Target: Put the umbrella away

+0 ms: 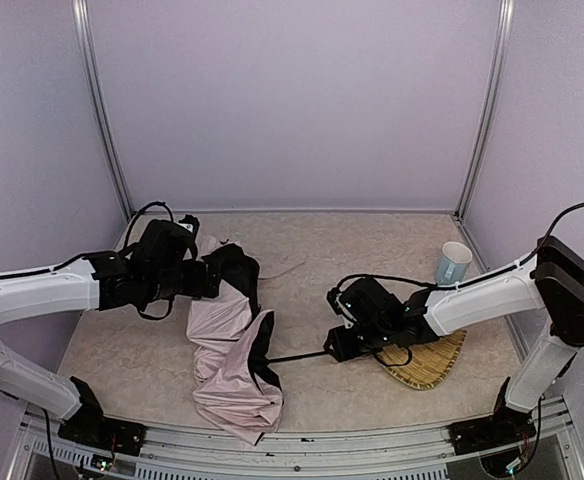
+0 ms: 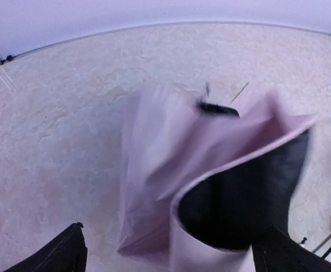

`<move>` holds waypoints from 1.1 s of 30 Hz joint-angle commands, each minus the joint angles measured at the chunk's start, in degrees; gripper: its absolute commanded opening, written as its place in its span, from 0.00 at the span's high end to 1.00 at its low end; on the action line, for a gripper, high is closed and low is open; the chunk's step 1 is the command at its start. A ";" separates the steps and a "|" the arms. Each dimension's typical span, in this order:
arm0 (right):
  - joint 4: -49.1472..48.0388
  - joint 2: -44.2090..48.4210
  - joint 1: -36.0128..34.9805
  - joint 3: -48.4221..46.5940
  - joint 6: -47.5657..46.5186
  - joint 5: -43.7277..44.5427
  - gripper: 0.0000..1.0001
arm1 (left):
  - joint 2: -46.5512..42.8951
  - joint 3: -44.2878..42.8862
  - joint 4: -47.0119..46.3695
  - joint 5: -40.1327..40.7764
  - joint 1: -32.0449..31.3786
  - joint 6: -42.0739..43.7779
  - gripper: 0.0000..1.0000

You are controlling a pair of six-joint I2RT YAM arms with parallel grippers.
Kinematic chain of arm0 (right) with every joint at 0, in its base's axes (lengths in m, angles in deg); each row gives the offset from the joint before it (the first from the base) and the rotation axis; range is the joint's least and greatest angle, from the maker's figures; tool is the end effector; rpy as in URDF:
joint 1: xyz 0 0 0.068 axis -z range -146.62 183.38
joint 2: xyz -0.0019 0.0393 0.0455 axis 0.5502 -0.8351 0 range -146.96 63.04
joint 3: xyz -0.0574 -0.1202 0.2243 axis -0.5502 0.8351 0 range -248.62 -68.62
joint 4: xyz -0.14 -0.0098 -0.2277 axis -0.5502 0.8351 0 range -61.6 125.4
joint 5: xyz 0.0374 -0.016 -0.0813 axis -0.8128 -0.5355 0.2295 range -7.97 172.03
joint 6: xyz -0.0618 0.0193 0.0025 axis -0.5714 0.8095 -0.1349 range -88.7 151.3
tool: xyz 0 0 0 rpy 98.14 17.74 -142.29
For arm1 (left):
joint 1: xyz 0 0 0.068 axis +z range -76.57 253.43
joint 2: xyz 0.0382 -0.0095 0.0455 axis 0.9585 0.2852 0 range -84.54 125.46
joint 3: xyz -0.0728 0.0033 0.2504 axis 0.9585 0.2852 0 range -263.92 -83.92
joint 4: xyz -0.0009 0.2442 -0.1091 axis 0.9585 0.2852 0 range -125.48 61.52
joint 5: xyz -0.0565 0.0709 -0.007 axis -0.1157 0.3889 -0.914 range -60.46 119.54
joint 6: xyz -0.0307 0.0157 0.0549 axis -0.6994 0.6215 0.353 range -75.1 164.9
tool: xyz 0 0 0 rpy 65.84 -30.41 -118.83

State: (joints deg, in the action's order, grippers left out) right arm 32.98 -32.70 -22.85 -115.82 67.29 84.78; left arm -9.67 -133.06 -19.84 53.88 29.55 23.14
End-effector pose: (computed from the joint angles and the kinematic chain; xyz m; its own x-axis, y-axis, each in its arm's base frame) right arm 0.1862 0.2741 0.1156 -0.8383 -0.1977 -0.5081 -0.3976 0.8594 0.3216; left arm 0.2285 -0.1909 0.2219 -0.5939 0.1025 -0.7979 0.2030 0.9789 -0.0253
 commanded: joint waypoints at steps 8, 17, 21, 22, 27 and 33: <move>4.83 0.66 0.93 -0.82 -1.58 2.97 0.34 | -26.41 12.60 11.88 -4.79 0.25 -14.78 0.01; 7.29 1.87 0.92 -0.28 -0.08 -2.60 0.26 | -32.72 29.81 2.33 -11.91 -12.36 -33.77 0.20; 4.97 0.72 0.93 0.06 -0.10 -5.44 0.32 | -27.90 33.14 -5.75 -14.12 -12.89 -32.53 0.17; 4.54 0.45 0.92 -0.14 -0.29 -5.45 0.34 | -26.54 33.42 -7.36 -13.25 -12.48 -31.37 0.15; 4.34 -1.47 1.01 -2.11 -1.85 -4.77 0.43 | -20.39 34.22 -15.92 -16.33 -8.18 -26.87 0.16; 4.10 -3.26 1.01 -2.37 -2.23 -4.43 0.53 | -15.74 35.59 -23.46 -21.34 -7.72 -24.86 0.24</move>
State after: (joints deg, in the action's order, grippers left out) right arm 36.93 -34.27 -22.22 -117.64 65.54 80.49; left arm -27.46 -98.55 -34.40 37.38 21.75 -4.46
